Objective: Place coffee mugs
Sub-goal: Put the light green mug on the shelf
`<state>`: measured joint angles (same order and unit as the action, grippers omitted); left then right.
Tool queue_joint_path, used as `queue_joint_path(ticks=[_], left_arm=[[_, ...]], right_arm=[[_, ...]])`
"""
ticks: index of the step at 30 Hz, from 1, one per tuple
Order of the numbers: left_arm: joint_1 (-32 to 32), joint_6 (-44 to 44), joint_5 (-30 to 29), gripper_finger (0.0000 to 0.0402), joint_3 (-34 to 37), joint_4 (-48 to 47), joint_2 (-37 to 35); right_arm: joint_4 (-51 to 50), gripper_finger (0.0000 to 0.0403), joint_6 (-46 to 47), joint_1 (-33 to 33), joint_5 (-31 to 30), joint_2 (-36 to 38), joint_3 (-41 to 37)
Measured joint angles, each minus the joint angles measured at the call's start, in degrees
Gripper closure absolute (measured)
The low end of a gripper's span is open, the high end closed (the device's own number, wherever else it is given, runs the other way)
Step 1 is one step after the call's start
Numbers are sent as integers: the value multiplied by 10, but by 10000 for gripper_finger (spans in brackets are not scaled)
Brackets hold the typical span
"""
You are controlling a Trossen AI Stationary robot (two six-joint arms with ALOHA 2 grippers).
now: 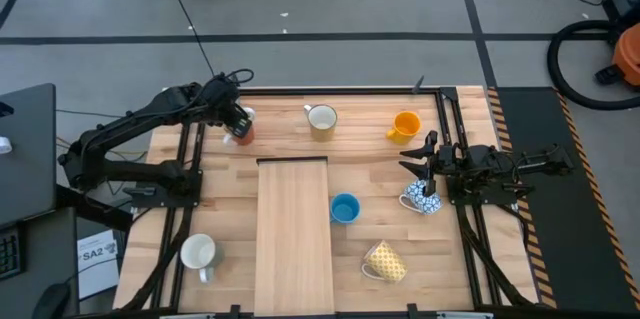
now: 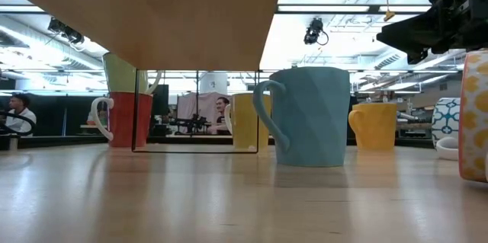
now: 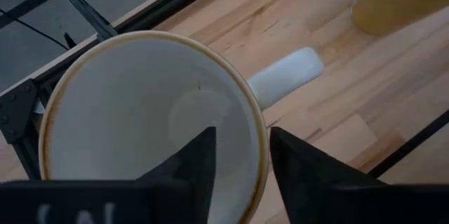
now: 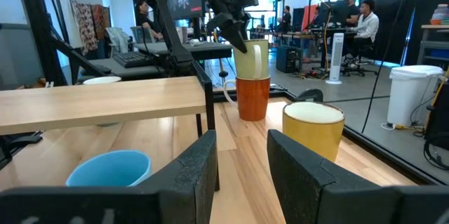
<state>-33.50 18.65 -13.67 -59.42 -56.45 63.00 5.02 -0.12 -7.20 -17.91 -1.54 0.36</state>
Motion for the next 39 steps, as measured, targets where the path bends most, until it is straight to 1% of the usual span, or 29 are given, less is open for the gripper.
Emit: queue_joint_path(ticks=[9,16,19,25,34,39], left_arm=[[0,0,1,307,0,1,0],[0,1,1,354,0,1,0],[0,1,1,367,0,-1,0],[0,1,0,362,0,-1,0],[0,0,0,367,-1,-2,-2],[0,-5,0,367,-38,-8,-3]], right_arm=[[0,270,0,0,0,0,0],[0,270,0,0,0,0,0],[0,270,0,0,0,0,0],[0,270,0,0,0,0,0],[0,270,0,0,0,0,0],[0,270,0,0,0,0,0]])
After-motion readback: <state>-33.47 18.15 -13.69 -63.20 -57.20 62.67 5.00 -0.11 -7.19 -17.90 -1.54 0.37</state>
